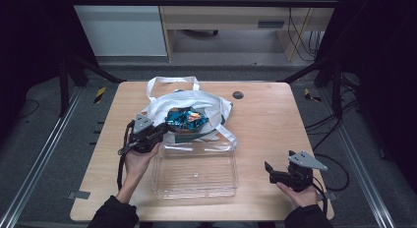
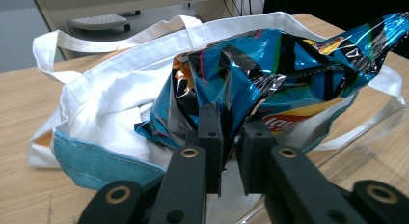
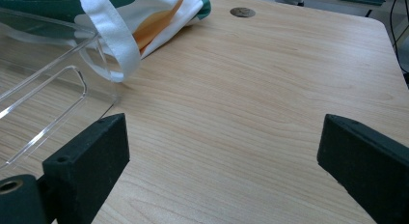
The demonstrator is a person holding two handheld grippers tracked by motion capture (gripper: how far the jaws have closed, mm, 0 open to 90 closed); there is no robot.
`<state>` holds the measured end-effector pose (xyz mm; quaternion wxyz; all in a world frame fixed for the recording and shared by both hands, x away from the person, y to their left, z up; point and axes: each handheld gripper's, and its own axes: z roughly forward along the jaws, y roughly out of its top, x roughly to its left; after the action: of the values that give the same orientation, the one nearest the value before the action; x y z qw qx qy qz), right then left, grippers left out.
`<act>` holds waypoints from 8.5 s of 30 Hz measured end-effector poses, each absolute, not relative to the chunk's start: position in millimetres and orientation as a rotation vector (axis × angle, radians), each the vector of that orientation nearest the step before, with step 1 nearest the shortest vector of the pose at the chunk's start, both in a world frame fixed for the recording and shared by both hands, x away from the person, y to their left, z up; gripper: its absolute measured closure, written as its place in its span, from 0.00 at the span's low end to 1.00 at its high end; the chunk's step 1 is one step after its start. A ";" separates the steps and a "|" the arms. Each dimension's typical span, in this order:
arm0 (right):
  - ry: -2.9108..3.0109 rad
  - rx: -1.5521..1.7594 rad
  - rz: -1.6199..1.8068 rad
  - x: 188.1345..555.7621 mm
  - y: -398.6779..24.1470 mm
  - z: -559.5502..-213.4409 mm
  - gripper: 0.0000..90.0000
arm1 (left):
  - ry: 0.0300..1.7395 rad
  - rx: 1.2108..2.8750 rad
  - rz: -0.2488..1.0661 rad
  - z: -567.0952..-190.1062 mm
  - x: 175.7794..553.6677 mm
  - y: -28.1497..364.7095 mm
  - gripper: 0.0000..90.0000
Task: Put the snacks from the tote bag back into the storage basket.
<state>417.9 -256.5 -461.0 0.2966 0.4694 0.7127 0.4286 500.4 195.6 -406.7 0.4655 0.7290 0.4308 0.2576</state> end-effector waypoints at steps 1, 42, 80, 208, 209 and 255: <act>1.895 1.248 1.140 417.9 -256.5 -461.0 0.05 | 1.058 1.790 0.633 -406.7 500.4 195.6 0.94; 1.909 1.236 1.126 416.3 -255.6 -461.5 0.05 | 0.984 1.547 0.586 -350.6 462.4 203.9 1.00; 1.907 1.231 1.133 415.3 -255.6 -460.6 0.05 | 0.799 1.404 0.590 -295.8 408.5 210.8 1.00; 1.916 1.231 1.119 414.3 -254.5 -461.3 0.06 | 1.004 1.683 0.560 -377.1 414.6 174.9 0.98; 1.916 1.231 1.119 414.3 -254.5 -461.3 0.06 | 1.006 1.683 0.562 -376.9 415.9 173.9 0.98; 1.922 1.230 1.111 416.7 -254.5 -463.1 0.06 | 1.022 1.701 0.597 -382.8 457.4 163.1 0.97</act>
<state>416.7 -254.5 -463.1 0.2972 0.4627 0.7230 0.4180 457.4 163.1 -382.8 0.5095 0.7061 0.4245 0.2481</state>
